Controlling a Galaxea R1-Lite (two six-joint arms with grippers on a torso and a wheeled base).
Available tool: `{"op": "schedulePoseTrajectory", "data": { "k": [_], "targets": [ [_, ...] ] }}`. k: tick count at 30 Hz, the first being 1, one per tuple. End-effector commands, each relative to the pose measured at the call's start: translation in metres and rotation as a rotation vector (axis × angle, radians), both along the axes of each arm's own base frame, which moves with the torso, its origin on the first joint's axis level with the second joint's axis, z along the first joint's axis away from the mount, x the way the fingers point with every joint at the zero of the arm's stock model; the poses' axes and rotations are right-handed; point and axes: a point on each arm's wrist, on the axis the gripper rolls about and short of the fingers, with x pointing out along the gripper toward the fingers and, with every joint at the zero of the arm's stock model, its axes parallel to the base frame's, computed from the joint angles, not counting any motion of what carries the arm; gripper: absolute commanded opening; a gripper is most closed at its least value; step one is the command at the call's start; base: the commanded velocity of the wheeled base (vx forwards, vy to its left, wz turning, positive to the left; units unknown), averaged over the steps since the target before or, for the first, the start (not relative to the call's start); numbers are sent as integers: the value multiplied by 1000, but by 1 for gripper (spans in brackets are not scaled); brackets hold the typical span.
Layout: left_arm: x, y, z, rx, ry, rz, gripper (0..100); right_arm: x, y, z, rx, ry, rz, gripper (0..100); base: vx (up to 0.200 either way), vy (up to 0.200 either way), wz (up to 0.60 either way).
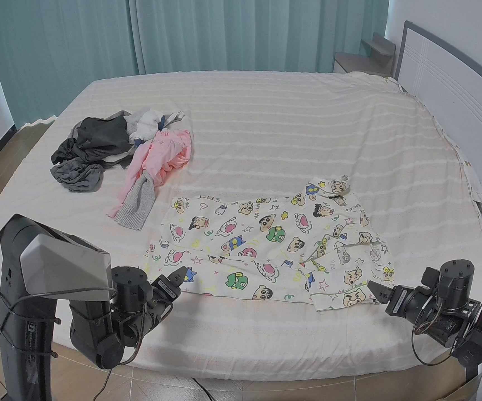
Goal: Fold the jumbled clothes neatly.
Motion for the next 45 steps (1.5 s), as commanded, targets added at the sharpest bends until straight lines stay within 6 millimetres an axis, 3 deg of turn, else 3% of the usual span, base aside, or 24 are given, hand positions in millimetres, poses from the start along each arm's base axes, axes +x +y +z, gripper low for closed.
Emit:
{"op": "schedulePoseTrajectory", "data": {
  "k": [1, 11, 17, 26, 45],
  "targets": [
    [10, 0, -2, 2, -36, 12, 100, -4, -2, -2, -11, 17, 1, 100, 0, 0, 0],
    [18, 5, -10, 99, -49, 8, 100, -4, -2, -2, -14, 18, 2, 100, 0, 0, 0],
    [9, 4, 5, 89, -59, -8, 100, -3, -3, -3, -13, 20, -6, 100, 0, 0, 0],
    [-12, -5, 7, 87, -11, -59, 100, -2, -4, -3, -10, 24, -14, 100, 0, 0, 0],
    [4, -9, -10, 131, 16, -44, 100, -1, -4, -9, -16, 51, -16, 100, 0, 0, 0]
  ]
}}
